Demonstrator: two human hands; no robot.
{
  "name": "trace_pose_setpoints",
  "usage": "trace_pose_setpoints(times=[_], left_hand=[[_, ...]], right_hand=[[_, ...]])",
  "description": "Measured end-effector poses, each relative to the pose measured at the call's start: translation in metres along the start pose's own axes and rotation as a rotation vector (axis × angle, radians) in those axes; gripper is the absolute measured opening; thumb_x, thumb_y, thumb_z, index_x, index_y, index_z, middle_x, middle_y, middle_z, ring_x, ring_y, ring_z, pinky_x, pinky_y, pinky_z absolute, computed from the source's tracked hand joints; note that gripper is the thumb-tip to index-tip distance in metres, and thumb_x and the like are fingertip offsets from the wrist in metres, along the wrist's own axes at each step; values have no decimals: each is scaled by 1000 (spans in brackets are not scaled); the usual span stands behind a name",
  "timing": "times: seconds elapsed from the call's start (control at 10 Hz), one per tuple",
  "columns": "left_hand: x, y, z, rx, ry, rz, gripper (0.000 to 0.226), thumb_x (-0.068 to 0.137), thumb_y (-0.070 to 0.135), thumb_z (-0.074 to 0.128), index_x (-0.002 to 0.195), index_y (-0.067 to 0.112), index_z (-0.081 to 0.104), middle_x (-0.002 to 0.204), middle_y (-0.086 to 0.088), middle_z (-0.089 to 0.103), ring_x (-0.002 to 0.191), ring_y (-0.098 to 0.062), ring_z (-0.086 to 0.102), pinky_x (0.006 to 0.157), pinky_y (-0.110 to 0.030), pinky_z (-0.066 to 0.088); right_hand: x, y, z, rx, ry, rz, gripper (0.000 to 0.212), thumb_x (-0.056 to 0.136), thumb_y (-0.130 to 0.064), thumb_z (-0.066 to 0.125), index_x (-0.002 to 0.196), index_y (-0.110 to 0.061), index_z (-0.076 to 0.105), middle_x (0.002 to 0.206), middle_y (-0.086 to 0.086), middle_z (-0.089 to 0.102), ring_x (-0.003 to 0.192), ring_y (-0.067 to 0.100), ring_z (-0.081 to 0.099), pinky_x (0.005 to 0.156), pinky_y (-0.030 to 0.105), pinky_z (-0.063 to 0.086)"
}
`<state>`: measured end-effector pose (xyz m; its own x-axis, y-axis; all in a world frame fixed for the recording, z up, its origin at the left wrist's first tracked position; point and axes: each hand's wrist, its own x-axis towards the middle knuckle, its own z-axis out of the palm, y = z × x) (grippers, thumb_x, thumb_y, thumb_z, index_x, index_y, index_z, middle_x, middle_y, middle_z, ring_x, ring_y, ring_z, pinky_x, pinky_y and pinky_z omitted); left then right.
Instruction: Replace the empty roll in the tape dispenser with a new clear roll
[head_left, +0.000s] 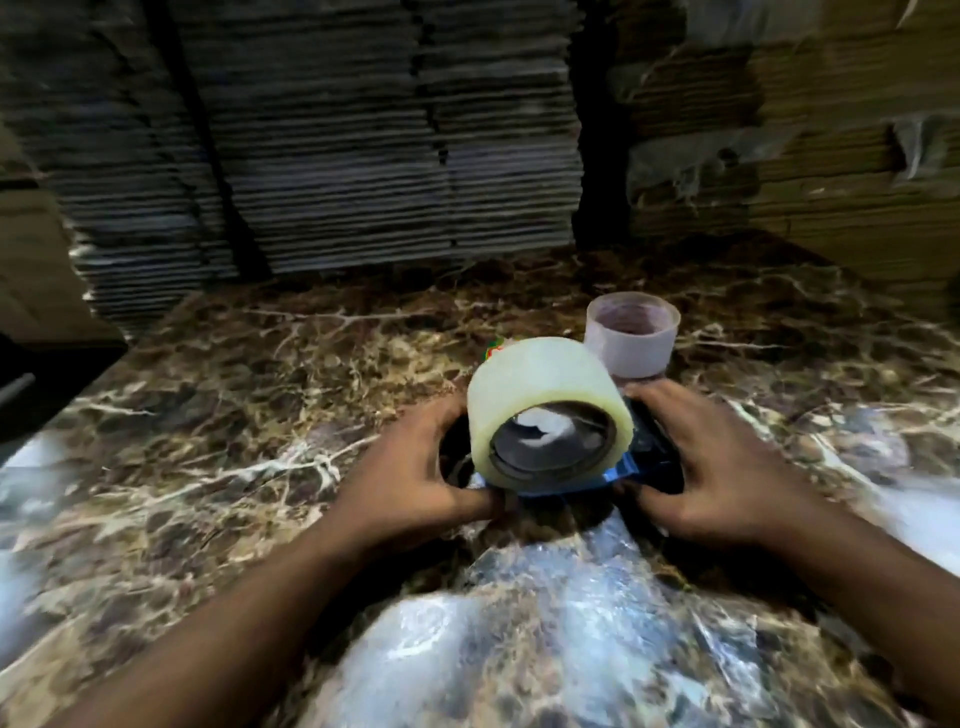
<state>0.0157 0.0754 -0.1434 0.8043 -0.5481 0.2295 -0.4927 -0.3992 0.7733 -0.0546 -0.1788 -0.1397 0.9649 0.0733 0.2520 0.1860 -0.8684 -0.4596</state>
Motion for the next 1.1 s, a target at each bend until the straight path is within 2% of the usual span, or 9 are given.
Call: trace_pose_setpoints(times=[0.1,0.3,0.5,0.6,0.7,0.8,0.9,1.0,1.1], left_hand=[[1,-5,0,81,14,-5,70,58,44,79,124,37,55,116,9,65,106,-15,63,85,-44,53],[2,4,-4,195,4,-43,69,57,51,67,122,32,56,107,16,61,98,-7,58,80,-32,50],[3,16,-10,281,-56,-24,71,59,48,59,123,17,52,109,-5,65,99,-15,54,85,-27,43],[5,19,-13,251,-131,-109,75,59,49,61,124,13,55,115,-5,64,105,-18,56,89,-38,48],[2,27,-17,239,-193,-215,81,62,54,59,132,12,52,127,-4,60,113,-15,51,93,-34,45],[5,47,-23,190,-242,-343,85,64,58,58,136,15,48,132,-1,56,116,-11,47,93,-27,40],[21,67,-34,112,-312,-431,84,56,56,63,131,22,48,125,2,57,113,-16,56,92,-32,47],[29,68,-47,20,-394,-563,75,57,42,68,128,34,45,125,6,56,112,-15,57,97,-35,47],[43,68,-66,-125,-250,-625,57,66,26,68,119,30,49,114,-8,61,85,-14,62,83,-43,52]], right_hand=[[0,2,2,-3,8,-28,66,65,-54,61,125,-27,54,115,-7,59,104,15,58,83,34,49],[-2,1,3,22,-24,29,76,65,-45,66,132,-14,51,124,6,59,111,25,57,92,40,49],[1,-1,-5,68,-154,114,77,63,-41,71,131,-11,52,130,7,56,118,27,55,100,42,47],[6,-2,-15,111,-192,122,76,68,-45,74,132,-17,47,132,5,54,120,24,52,101,43,46],[10,-4,-21,119,-279,159,78,68,-49,75,133,-18,46,133,3,51,121,19,48,103,39,45],[24,-11,-32,101,-404,224,70,66,-45,73,126,-16,50,125,1,51,114,20,51,96,36,48],[40,-17,-47,151,-541,265,55,65,-31,73,115,-14,55,114,2,50,106,23,56,88,34,49],[57,-23,-67,200,-617,353,58,72,-16,74,125,-6,55,117,5,52,114,22,55,84,19,38],[76,-25,-81,326,-526,418,48,69,-9,60,114,-25,64,112,10,62,107,26,61,91,32,50]])
